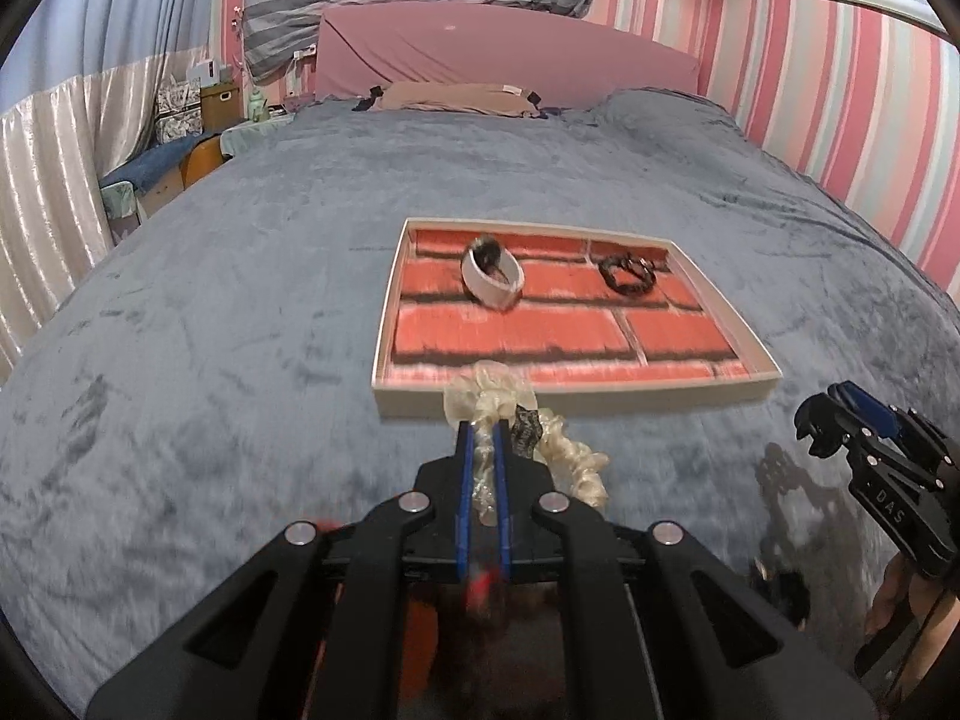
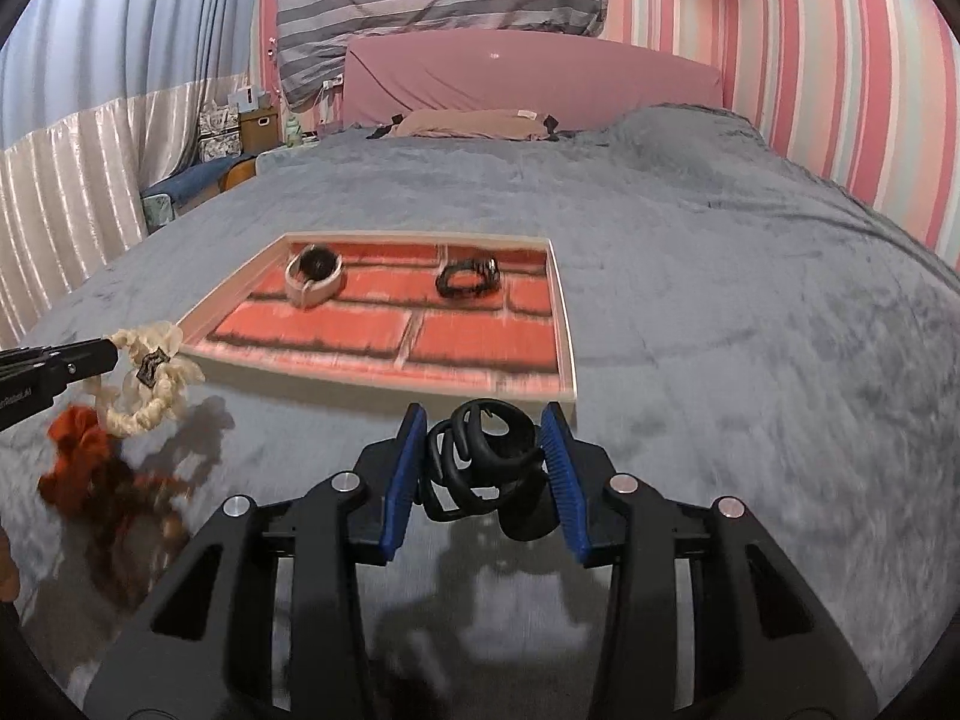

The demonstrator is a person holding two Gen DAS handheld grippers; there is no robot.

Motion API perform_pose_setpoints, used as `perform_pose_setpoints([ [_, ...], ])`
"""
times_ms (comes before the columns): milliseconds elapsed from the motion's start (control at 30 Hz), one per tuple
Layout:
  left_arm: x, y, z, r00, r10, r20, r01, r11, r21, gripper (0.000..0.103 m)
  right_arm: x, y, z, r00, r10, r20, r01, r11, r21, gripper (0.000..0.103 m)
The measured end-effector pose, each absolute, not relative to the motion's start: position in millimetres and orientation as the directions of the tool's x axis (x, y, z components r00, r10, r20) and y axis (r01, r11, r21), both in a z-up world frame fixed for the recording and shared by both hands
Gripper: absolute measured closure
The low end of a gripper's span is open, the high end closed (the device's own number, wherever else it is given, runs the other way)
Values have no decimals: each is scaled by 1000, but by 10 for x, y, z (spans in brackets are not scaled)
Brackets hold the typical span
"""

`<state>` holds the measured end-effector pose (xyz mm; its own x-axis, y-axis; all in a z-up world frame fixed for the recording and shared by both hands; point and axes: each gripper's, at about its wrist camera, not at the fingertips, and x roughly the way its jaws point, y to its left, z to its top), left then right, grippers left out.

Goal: Organize jewelry
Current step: 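Carry the cream scrunchie and black clip into the tray and release both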

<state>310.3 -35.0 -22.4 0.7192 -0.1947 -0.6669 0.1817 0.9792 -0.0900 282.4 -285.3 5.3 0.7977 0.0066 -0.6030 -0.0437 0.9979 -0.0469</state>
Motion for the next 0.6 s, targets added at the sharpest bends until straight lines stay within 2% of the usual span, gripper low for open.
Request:
perform_pose_setpoints([
  [133, 3438, -412, -198, 721, -176, -670, 175, 982, -70, 96, 3210, -2831, 90, 796, -1, -606, -41, 998, -55, 63],
  [333, 4050, -422, -247, 688, -174, -704, 137, 985, -110, 96, 3832, -2853, 75, 773, -19, -634, -12, 999, -45, 63],
  [600, 4621, -484, -488, 663, -121, -739, 103, 992, -70, 96, 4469, -2867, -190, 723, -59, -689, 10, 997, -75, 63],
])
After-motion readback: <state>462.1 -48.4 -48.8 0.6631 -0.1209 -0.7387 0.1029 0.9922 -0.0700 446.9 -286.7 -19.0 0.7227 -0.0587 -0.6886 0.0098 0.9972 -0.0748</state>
